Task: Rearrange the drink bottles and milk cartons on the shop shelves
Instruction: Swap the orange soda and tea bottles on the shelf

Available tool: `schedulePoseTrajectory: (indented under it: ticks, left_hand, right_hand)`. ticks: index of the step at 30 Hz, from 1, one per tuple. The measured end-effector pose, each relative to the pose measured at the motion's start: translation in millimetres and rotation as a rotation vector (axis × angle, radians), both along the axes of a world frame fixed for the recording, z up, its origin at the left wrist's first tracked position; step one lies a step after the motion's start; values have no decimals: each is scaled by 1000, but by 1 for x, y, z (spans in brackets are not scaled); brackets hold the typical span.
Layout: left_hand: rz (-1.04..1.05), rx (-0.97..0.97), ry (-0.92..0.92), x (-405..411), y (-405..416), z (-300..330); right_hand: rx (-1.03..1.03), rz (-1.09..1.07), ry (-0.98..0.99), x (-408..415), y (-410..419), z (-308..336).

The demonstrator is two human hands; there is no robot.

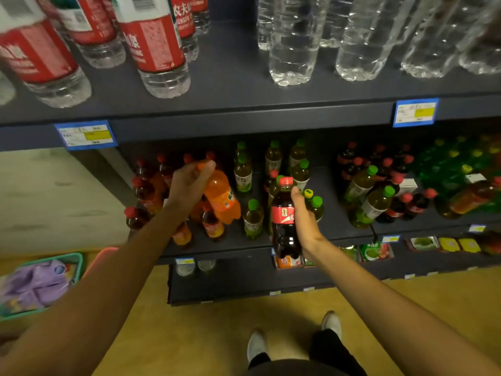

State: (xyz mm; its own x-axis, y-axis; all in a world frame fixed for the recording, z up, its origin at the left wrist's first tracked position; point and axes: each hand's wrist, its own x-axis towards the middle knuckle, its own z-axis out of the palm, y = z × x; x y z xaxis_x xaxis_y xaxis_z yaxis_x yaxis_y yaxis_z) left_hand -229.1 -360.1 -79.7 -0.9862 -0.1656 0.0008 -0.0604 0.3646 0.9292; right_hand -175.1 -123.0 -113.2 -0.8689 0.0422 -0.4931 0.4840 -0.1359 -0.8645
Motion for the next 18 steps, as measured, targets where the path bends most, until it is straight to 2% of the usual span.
schedulePoseTrajectory:
  ticks: [2, 6, 8, 11, 13, 18]
  left_hand:
    - [-31, 184, -84, 9, 7, -4]
    - [-49, 688, -365, 22, 43, -33]
    - [-47, 853, -467, 32, 71, -45]
    - [-4, 999, -665, 47, 111, -67]
    - [-53, 1055, -789, 56, 137, -75]
    - [-232, 1054, -886, 71, 209, -78]
  right_hand:
    - [-32, -12, 1, 8, 2, -1]
    - [-58, -83, -16, 26, 20, -5]
    - [-32, -125, -22, 36, 36, -7]
    - [-14, -201, -35, 49, 67, -12]
    - [-24, -254, -58, 58, 90, -16]
    - [-100, -390, -54, 80, 152, -18]
